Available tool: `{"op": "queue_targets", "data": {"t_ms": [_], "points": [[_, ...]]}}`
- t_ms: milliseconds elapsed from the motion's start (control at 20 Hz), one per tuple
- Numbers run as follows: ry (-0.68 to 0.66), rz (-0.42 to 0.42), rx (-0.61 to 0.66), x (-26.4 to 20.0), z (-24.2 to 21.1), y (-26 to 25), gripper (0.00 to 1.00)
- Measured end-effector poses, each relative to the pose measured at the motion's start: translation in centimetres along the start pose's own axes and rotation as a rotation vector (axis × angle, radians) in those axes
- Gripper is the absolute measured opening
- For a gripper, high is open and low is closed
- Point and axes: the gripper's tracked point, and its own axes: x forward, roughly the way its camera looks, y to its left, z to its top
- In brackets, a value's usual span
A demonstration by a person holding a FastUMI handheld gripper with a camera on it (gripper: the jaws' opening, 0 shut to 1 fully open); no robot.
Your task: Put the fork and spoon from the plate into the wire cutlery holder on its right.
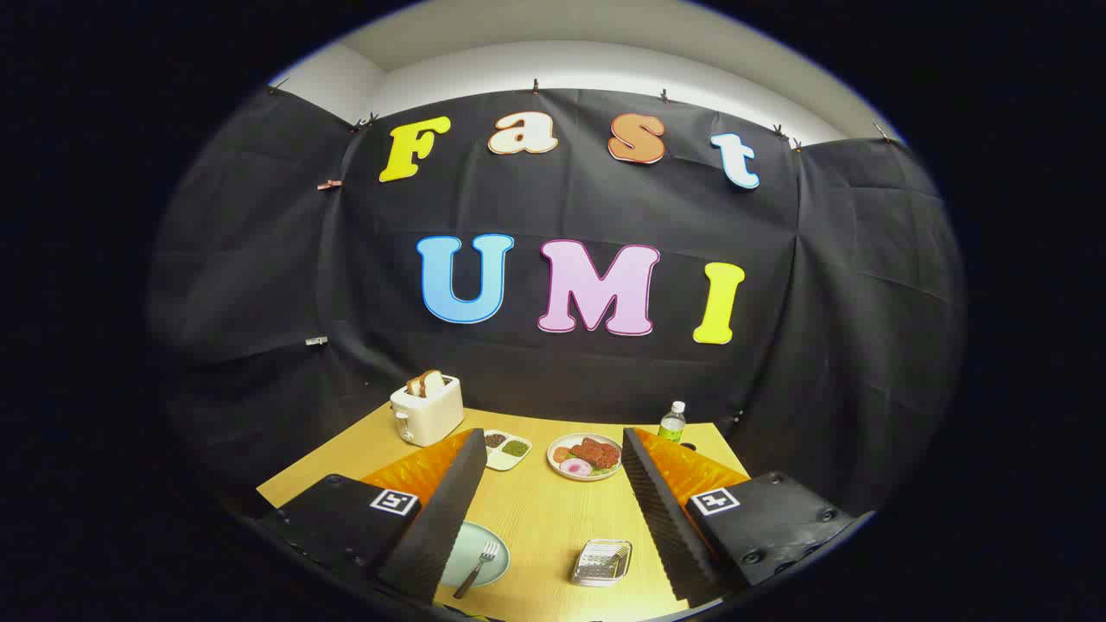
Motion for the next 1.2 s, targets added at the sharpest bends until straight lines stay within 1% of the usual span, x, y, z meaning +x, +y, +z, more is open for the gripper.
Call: {"op": "queue_targets", "data": {"t_ms": [1000,1100,1200], "points": [[0.008,0.005,0.001,0.5,-0.2,0.4,0.98],[0.035,0.027,0.005,0.7,-0.8,1.1,0.98],[0.123,0.067,0.029,1.0,-3.1,2.3,0.98]]}}
